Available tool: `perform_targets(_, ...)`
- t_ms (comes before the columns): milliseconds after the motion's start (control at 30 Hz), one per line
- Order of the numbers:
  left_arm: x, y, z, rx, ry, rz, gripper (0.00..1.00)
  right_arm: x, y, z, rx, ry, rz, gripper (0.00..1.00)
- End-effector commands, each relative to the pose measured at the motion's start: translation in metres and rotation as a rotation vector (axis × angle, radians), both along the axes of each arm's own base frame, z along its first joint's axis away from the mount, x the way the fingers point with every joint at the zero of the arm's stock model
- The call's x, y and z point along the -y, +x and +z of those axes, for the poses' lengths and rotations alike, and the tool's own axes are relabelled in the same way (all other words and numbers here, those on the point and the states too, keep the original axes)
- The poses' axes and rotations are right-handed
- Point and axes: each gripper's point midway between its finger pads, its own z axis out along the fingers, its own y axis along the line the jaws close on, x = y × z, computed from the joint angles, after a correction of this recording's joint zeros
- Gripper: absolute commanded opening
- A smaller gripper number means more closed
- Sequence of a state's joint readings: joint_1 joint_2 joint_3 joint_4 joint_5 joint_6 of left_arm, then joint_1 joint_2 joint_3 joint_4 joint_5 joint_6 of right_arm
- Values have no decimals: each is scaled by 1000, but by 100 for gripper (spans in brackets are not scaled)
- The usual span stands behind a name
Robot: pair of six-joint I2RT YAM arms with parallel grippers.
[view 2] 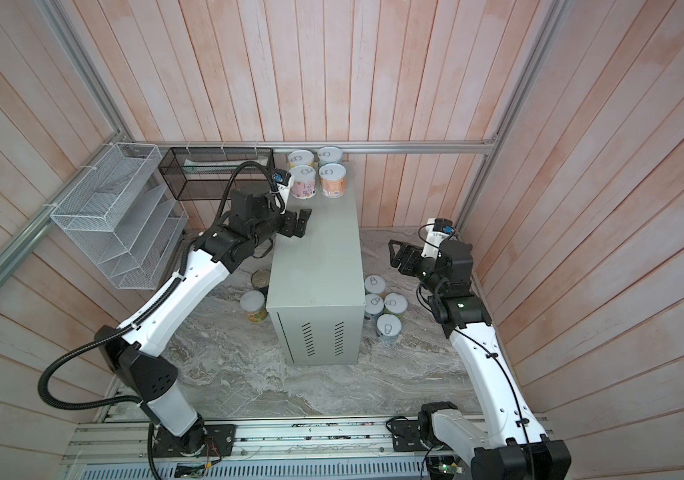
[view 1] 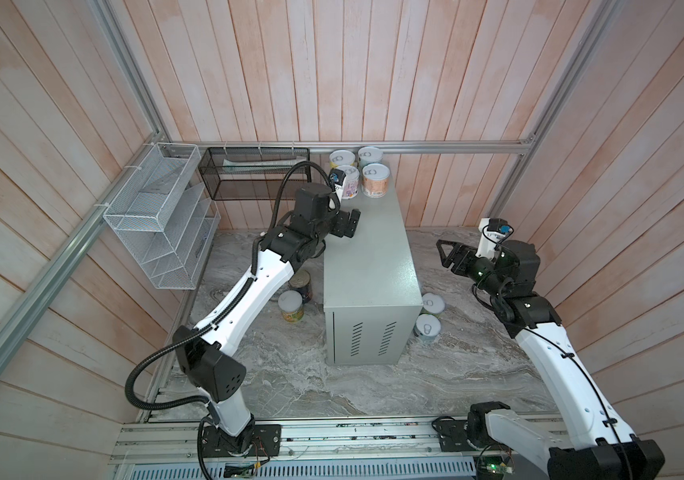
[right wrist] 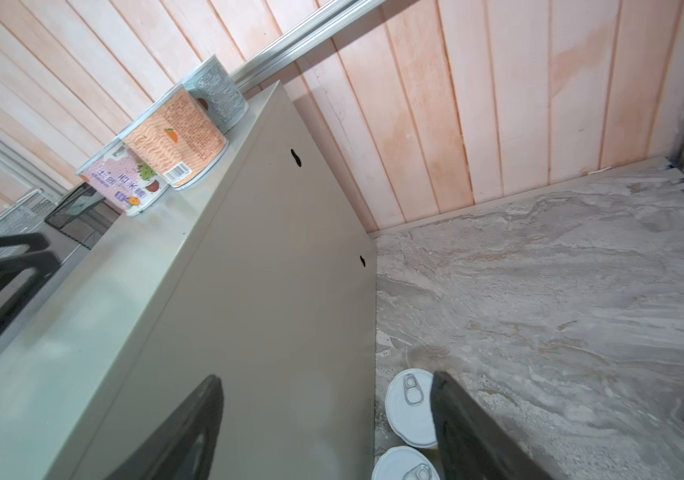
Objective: Place and organize the canned foods onto the counter
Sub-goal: 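Drop the left gripper to the floor cans while the right descends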
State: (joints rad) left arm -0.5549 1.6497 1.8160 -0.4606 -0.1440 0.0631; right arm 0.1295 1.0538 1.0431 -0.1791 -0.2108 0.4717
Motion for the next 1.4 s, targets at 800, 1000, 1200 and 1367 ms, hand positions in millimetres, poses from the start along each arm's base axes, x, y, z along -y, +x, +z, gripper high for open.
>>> perform_targets(800,-114,-154,-171,-341,-230,200,100,15,-78,-212,-597,-122,-67,83)
perform_targets(1000,-103,-160,-207,-402,-254,199,100,1,-87,-230,-641,-211,-57,93)
perform_targets(1200,-101,-160,-222,-437,-279,214,100,1,-88,-245,-683,-230,-70,92)
perform_targets(1367,-102,-159,-221,-409,-301,213,100,-1,-84,-249,-685,-232,-66,86)
